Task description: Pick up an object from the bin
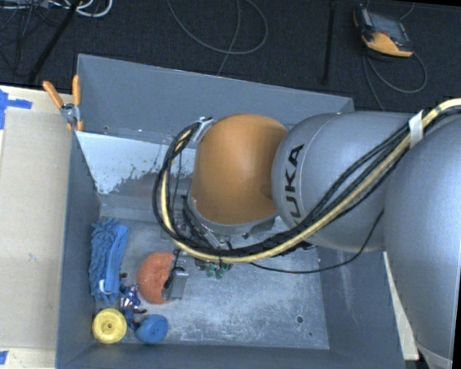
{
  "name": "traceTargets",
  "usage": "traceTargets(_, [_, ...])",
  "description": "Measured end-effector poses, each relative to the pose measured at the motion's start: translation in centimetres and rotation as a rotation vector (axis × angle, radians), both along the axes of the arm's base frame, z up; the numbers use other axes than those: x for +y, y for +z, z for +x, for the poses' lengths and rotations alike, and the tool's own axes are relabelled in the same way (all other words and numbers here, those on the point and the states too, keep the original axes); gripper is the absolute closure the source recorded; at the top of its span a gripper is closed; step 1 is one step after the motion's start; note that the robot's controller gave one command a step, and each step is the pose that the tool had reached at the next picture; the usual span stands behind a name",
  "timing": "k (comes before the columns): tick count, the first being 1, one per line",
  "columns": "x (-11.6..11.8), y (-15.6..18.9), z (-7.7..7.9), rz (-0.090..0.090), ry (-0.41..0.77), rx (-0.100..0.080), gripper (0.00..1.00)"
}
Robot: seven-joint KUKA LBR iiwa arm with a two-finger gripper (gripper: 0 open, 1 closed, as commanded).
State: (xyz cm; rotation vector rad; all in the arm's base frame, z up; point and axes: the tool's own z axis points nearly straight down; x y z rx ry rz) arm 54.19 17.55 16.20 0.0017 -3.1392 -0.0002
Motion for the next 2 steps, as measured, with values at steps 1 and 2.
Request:
traceTargets(1, [-1.4,-2.5,0.4,0.001,0.093,-0.002,0.00])
traceTargets(2, [-1.8,-5.7,1.7,0.000,0.088,-0.003,0.00])
